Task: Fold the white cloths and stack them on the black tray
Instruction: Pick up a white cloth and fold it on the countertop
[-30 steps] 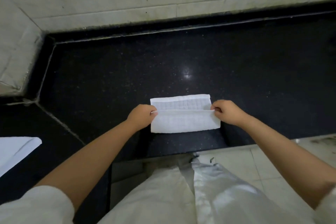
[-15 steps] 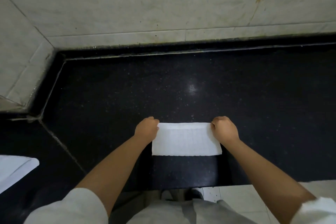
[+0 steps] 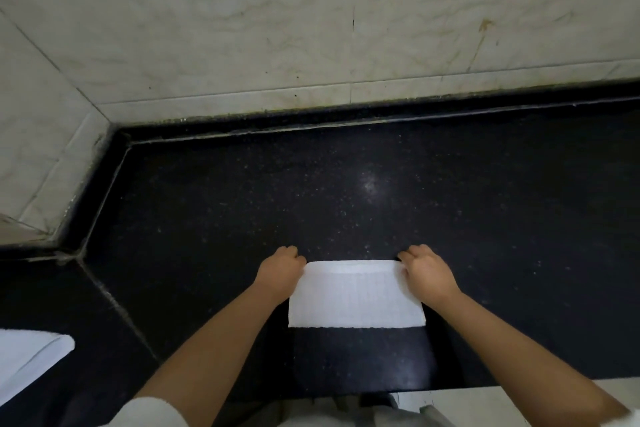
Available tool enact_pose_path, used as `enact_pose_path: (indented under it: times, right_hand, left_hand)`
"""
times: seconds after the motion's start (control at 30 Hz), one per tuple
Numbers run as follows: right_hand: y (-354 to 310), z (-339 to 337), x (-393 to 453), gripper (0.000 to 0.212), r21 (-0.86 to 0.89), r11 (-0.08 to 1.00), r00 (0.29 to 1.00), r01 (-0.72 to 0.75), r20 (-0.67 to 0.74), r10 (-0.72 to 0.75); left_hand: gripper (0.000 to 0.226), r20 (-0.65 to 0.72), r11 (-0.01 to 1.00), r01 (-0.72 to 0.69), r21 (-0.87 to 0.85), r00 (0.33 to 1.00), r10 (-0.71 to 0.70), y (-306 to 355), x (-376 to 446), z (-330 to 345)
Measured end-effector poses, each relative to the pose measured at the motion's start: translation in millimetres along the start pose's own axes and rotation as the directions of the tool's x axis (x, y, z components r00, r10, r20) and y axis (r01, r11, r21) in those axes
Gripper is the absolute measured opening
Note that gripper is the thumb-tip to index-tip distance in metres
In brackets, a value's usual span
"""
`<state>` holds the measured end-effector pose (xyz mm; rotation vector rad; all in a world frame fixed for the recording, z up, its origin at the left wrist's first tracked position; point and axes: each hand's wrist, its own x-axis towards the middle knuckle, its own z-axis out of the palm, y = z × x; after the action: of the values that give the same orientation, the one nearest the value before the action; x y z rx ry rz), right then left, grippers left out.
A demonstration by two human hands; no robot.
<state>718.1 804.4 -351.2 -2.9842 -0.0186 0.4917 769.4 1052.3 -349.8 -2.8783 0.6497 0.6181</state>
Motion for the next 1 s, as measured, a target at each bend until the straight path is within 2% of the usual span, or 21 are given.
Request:
enact_pose_path:
  times: [0.17, 0.3, 0.37, 0.4, 0.43, 0.47, 0.5, 0.57, 0.6, 0.67, 0.73, 0.8, 0.87, 0.93, 1.0]
  right_hand:
    - [1, -7, 1, 0.029, -0.060, 0.998, 0.998, 0.031, 0.048, -0.028]
    - [3, -25, 0, 0.034, -0.101, 0.991, 0.996, 0.090, 0.031, -0.087]
    - [4, -45, -1, 0.030, -0.073, 0.993, 0.990, 0.094, -0.100, -0.101]
    - [5, -56, -1, 0.024, -0.041, 0.992, 0.962, 0.115, -0.245, -0.122]
    - [7, -67, -2, 0.018, -0.002, 0.991, 0.913, 0.134, -0.388, -0.124]
    - [10, -76, -4, 0.018, 0.039, 0.987, 0.842, 0.155, -0.529, -0.111]
    - [12, -82, -7, 0.022, 0.058, 0.982, 0.760, 0.178, -0.642, -0.100]
    - [13, -84, -16, 0.025, 0.055, 0.972, 0.669, 0.228, -0.734, -0.116]
    - [13, -80, -19, 0.023, 0.037, 0.970, 0.647, 0.240, -0.751, -0.132]
    - [17, -63, -24, 0.020, 0.005, 0.971, 0.670, 0.239, -0.725, -0.161]
    - [19, -34, -33, 0.010, -0.061, 0.970, 0.755, 0.235, -0.617, -0.222]
    - [19, 0, -44, 0.021, -0.112, 0.968, 0.864, 0.223, -0.437, -0.250]
    - [17, 23, -57, 0.030, -0.103, 0.979, 0.930, 0.176, -0.309, -0.200]
    - [13, 33, -65, 0.030, -0.038, 0.992, 0.947, 0.119, -0.296, -0.125]
    - [9, 34, -69, 0.022, 0.008, 0.998, 0.943, 0.060, -0.328, -0.054]
  left_hand:
    - [0.033, 0.093, 0.976, -0.124, 0.180, 0.990, 0.109, 3, -11, -4]
    - [0.032, 0.181, 0.930, -0.188, 0.316, 0.974, 0.135, 5, -17, -23]
    - [0.030, 0.082, 0.924, -0.177, 0.340, 0.984, 0.158, 0, -16, -45]
    - [0.028, -0.005, 0.932, -0.151, 0.330, 0.987, 0.161, -5, -16, -61]
    - [0.025, -0.154, 0.936, -0.146, 0.319, 0.967, 0.203, -11, -16, -75]
    - [0.024, -0.333, 0.936, -0.165, 0.311, 0.903, 0.270, -18, -19, -88]
    - [0.027, -0.435, 0.929, -0.198, 0.311, 0.840, 0.325, -24, -22, -97]
    - [0.032, -0.556, 0.906, -0.252, 0.339, 0.723, 0.409, -32, -30, -100]
    - [0.032, -0.566, 0.899, -0.268, 0.347, 0.704, 0.429, -32, -33, -93]
    - [0.029, -0.523, 0.877, -0.315, 0.364, 0.710, 0.472, -26, -39, -74]
    - [0.021, -0.360, 0.828, -0.395, 0.398, 0.763, 0.536, -17, -42, -39]
    - [0.019, -0.183, 0.808, -0.454, 0.374, 0.819, 0.545, -1, -50, -9]
    - [0.015, -0.023, 0.866, -0.427, 0.260, 0.894, 0.448, 15, -62, 9]
    - [0.018, -0.090, 0.909, -0.360, 0.209, 0.919, 0.385, 21, -68, 21]
    - [0.020, -0.094, 0.935, -0.315, 0.163, 0.939, 0.332, 20, -74, 25]
